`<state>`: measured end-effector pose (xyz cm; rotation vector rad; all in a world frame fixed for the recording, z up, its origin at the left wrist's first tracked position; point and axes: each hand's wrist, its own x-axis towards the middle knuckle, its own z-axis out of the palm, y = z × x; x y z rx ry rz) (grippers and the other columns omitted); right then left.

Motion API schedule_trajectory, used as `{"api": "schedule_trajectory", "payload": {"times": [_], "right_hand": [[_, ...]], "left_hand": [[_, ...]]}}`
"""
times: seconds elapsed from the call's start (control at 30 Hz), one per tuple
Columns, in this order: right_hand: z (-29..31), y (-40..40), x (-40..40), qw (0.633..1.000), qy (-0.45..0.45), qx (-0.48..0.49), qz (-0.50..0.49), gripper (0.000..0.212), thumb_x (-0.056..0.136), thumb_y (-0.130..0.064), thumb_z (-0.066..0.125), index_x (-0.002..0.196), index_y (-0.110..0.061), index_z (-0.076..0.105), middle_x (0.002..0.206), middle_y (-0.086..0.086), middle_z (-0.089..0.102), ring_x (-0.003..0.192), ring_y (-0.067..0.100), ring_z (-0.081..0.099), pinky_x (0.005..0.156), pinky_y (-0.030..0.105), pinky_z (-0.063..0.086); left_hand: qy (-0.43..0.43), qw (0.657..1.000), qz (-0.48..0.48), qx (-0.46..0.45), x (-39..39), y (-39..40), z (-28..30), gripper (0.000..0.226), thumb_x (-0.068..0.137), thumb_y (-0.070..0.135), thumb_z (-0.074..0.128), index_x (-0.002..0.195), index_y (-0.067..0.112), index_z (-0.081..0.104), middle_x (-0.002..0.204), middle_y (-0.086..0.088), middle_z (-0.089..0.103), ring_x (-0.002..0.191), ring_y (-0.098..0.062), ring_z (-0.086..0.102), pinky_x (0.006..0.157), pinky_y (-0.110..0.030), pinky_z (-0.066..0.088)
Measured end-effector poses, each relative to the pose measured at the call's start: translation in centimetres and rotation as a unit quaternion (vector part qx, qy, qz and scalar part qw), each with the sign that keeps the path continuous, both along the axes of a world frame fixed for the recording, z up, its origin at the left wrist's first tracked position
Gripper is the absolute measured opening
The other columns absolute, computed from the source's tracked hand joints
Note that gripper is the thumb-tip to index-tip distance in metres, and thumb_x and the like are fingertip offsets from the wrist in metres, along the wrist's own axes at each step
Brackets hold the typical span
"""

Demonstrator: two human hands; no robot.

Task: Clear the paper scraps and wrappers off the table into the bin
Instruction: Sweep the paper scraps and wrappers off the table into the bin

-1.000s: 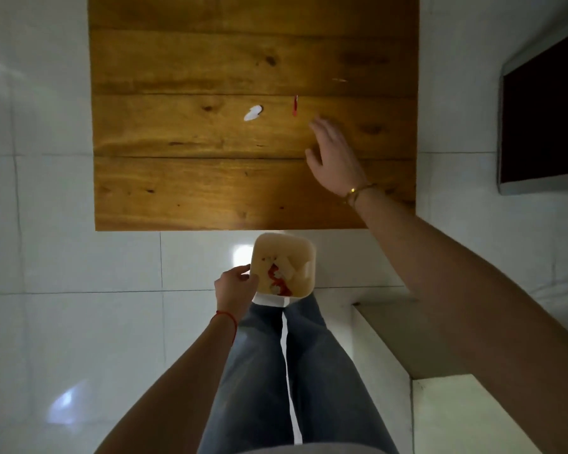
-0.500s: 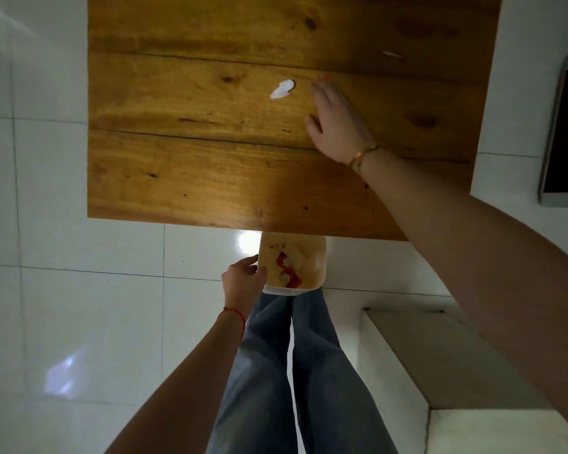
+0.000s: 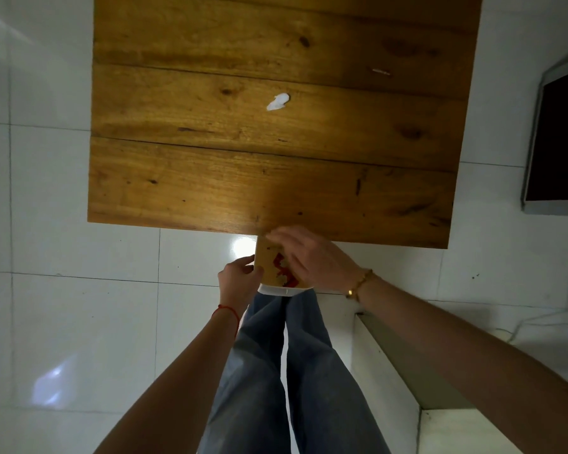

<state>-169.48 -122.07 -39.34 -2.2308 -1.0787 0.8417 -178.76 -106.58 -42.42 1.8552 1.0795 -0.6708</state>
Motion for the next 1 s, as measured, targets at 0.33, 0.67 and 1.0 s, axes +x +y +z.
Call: {"api": "schedule_trajectory", "payload": {"times": [0.33,0.67,1.0], "right_hand": [[-2.1,6.5,18.1,0.981,-0.114,-0.126,-0.097,0.060,0.098,-0.023,0.039,0.152,-0.013,0.015,0.162,0.008,0.008,0.148,0.023,0.006,0.121,0.037,0.005],[-2.1,2.1,8.5,0.984,-0.140,-0.088,0.067,0.053,0.098,-0.031,0.037,0.147,-0.014,0.029,0.156,0.006,0.028,0.148,0.023,0.012,0.121,0.045,0.009],[-2.8,-6.3,-2.8,0.995,-0.051,-0.059,0.065,0.051,0.101,-0.029,0.030,0.150,-0.017,0.024,0.159,0.003,0.021,0.149,0.019,0.008,0.121,0.045,0.011]], "left_hand": [[-0.001,1.000,0.003,0.003,0.4,0.5,-0.3,0.034,0.088,0.035,0.055,0.112,0.015,0.068,0.106,-0.005,0.072,0.078,-0.009,0.059,0.090,-0.035,0.050],[-0.003,1.000,0.001,-0.008,0.0,-0.8,-0.1,0.032,0.087,0.033,0.055,0.111,0.017,0.068,0.103,-0.003,0.073,0.078,-0.009,0.061,0.089,-0.035,0.050],[-0.004,1.000,-0.013,-0.018,-0.6,-3.7,0.3,0.030,0.085,0.029,0.055,0.108,0.015,0.070,0.102,-0.005,0.073,0.077,-0.012,0.062,0.084,-0.031,0.052]]}}
